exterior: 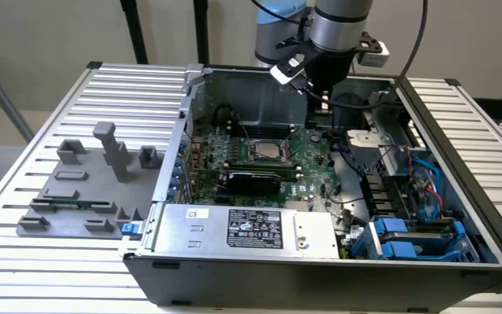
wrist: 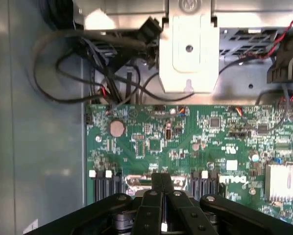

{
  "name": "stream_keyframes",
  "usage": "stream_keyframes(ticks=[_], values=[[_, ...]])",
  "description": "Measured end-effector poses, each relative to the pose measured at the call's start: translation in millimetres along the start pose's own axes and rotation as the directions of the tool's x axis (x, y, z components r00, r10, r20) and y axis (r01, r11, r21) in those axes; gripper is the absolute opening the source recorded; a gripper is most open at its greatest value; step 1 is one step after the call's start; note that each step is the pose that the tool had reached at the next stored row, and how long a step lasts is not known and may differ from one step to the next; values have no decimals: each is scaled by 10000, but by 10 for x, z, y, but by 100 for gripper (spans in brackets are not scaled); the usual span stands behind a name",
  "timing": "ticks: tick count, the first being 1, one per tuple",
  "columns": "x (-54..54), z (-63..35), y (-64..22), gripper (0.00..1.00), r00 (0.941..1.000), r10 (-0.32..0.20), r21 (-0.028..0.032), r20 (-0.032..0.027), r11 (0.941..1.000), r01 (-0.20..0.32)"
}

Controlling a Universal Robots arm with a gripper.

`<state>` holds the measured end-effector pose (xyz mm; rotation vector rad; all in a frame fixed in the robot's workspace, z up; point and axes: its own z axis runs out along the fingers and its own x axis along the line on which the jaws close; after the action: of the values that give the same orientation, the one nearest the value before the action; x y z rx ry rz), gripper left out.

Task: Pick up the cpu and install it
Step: 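Close the cpu cover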

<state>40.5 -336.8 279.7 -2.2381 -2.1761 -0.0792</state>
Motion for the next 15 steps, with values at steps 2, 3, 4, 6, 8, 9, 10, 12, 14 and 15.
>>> stream_keyframes(ticks=[2,3,4,6,8,9,10,12,14,15], values=[[1,7,69,11,10000,-2,-1,-2,10000,2],[1,19,82,11,10000,-8,1,-1,10000,8],[0,36,89,11,10000,-15,1,0,10000,15],[-2,72,95,11,10000,-32,1,-1,10000,32],[-4,109,98,11,10000,-46,2,0,10000,46],[-4,128,99,11,10000,-52,2,-1,10000,52],[-5,146,101,11,10000,-58,3,-1,10000,58],[-7,182,101,11,10000,-64,3,-3,10000,64],[-9,218,100,11,10000,-71,5,-2,10000,71],[-10,236,99,11,10000,-76,7,-1,10000,76]])
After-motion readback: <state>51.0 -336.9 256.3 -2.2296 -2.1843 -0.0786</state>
